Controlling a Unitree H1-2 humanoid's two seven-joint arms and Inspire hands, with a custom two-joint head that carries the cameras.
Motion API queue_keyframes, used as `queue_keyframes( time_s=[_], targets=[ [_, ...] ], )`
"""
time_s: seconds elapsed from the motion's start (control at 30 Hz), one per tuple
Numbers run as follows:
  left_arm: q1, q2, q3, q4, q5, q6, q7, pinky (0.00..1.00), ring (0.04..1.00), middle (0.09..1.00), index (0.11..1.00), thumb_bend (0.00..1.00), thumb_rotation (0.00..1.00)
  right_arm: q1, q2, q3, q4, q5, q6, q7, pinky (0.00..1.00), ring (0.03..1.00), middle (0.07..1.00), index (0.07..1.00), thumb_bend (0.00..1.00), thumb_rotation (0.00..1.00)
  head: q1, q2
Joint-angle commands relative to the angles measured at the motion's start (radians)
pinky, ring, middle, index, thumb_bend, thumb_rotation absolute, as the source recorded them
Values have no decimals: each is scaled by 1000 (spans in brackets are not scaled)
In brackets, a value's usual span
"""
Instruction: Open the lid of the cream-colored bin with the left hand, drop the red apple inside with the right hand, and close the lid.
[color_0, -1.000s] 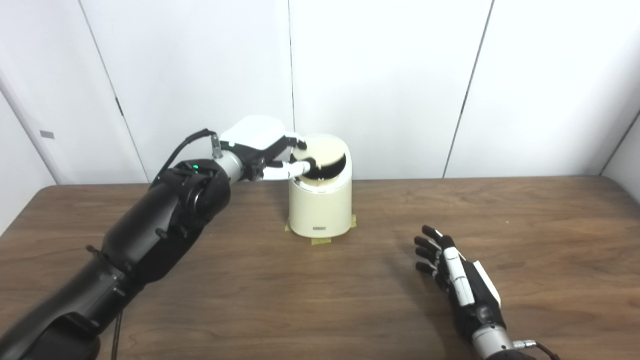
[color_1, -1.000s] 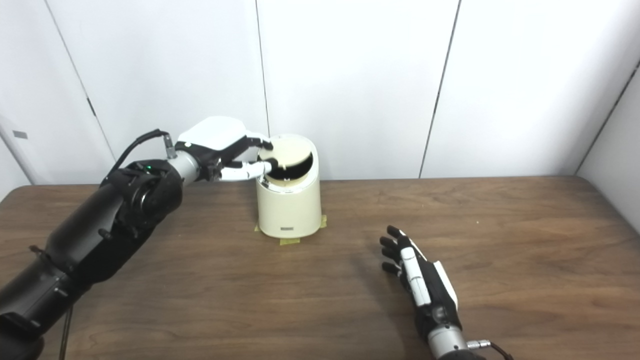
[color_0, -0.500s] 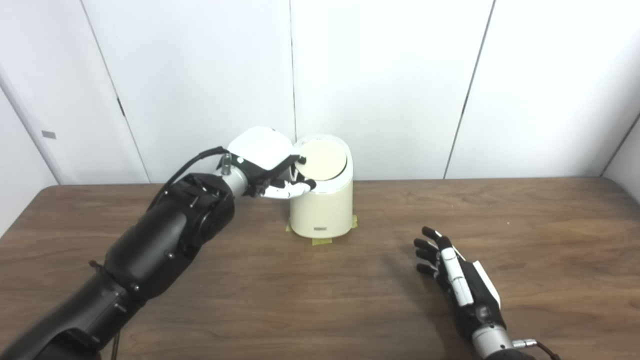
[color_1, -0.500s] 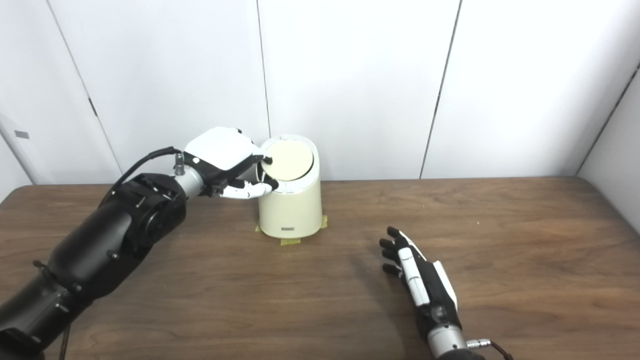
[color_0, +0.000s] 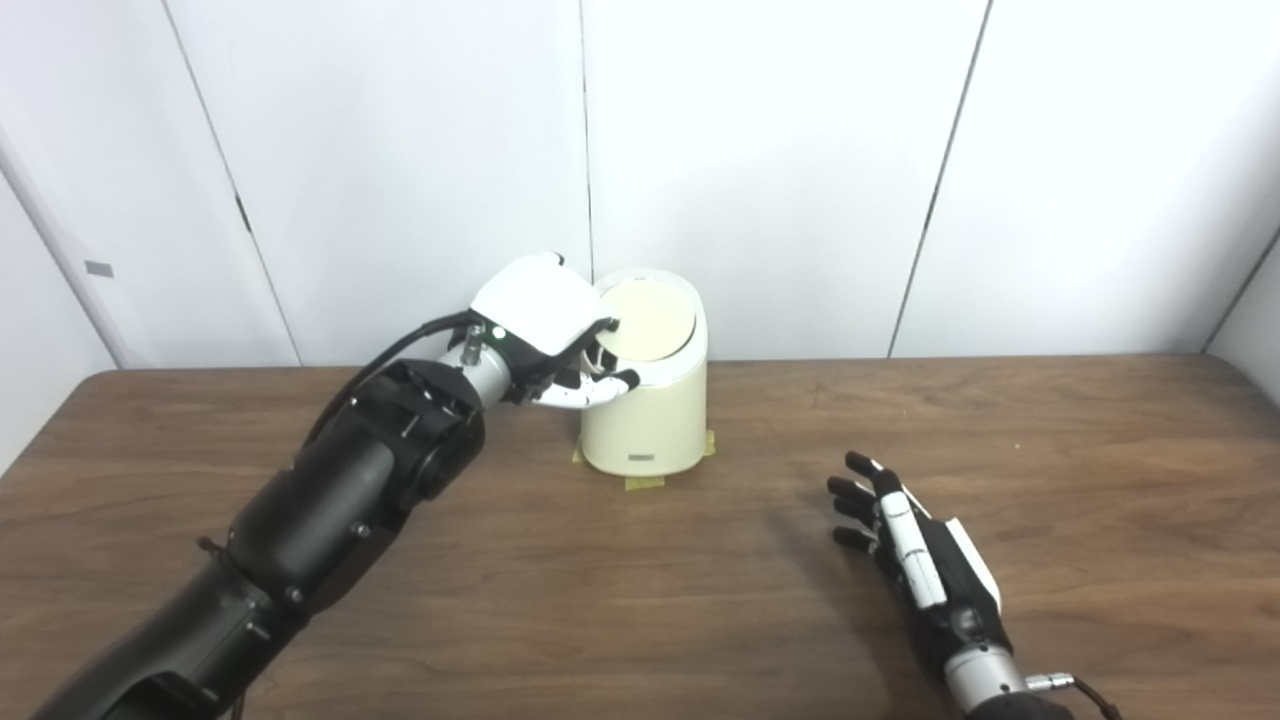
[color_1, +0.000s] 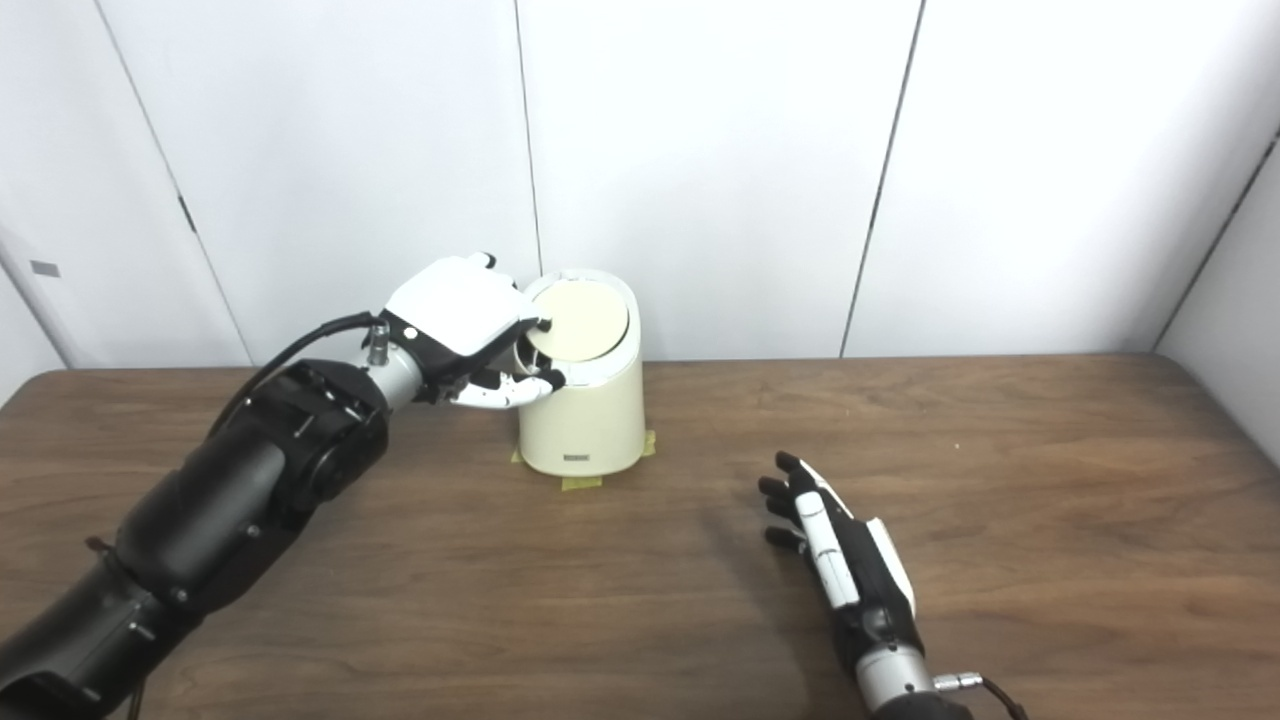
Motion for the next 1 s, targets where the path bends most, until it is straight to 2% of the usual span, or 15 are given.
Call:
queue_keyframes(
  time_s=[0.0,0.6,0.97],
  targets=[
    [-28,-8,5,-28,6,-30,4,1000,916,872,841,467,1000,-31,-4,8,-21,-5,-1,2,792,868,833,900,410,1000,0,2],
    [-10,-28,24,-21,22,-91,7,1000,924,880,841,461,1000,-35,-7,17,-21,-11,20,5,781,858,815,902,439,1000,-6,12],
    [-2,-48,29,-20,20,-91,-21,1000,935,874,845,458,1000,-38,-9,20,-24,-21,26,4,767,844,807,899,427,1000,-15,17]
  ],
)
